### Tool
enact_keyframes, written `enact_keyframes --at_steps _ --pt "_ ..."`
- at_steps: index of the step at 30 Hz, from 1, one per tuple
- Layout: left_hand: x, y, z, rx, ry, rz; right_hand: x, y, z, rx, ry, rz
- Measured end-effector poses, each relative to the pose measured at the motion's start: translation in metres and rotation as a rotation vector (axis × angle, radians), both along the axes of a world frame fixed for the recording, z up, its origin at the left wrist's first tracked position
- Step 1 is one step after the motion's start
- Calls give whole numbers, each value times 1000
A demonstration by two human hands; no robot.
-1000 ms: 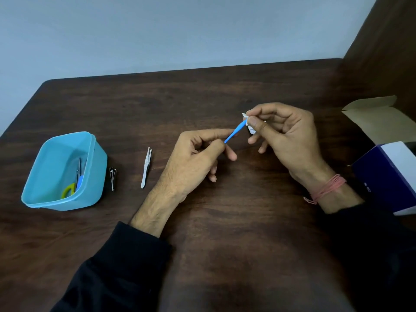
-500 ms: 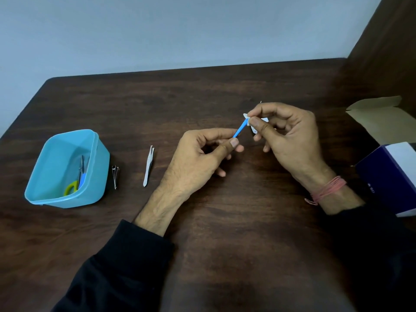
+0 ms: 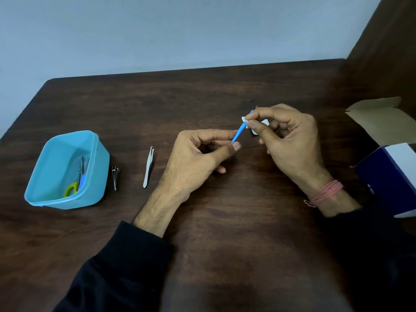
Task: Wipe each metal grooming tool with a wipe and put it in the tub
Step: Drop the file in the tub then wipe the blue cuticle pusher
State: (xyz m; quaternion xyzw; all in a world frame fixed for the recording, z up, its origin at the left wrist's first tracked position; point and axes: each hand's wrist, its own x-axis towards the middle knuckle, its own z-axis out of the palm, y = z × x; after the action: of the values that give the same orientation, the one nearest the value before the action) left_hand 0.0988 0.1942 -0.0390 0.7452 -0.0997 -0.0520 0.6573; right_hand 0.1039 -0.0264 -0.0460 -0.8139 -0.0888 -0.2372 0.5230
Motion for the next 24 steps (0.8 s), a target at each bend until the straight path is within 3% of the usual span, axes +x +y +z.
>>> enact_keyframes --at_steps 24 --pt "3 1 6 -111 154 33 2 -3 -7 -125 -94 -219"
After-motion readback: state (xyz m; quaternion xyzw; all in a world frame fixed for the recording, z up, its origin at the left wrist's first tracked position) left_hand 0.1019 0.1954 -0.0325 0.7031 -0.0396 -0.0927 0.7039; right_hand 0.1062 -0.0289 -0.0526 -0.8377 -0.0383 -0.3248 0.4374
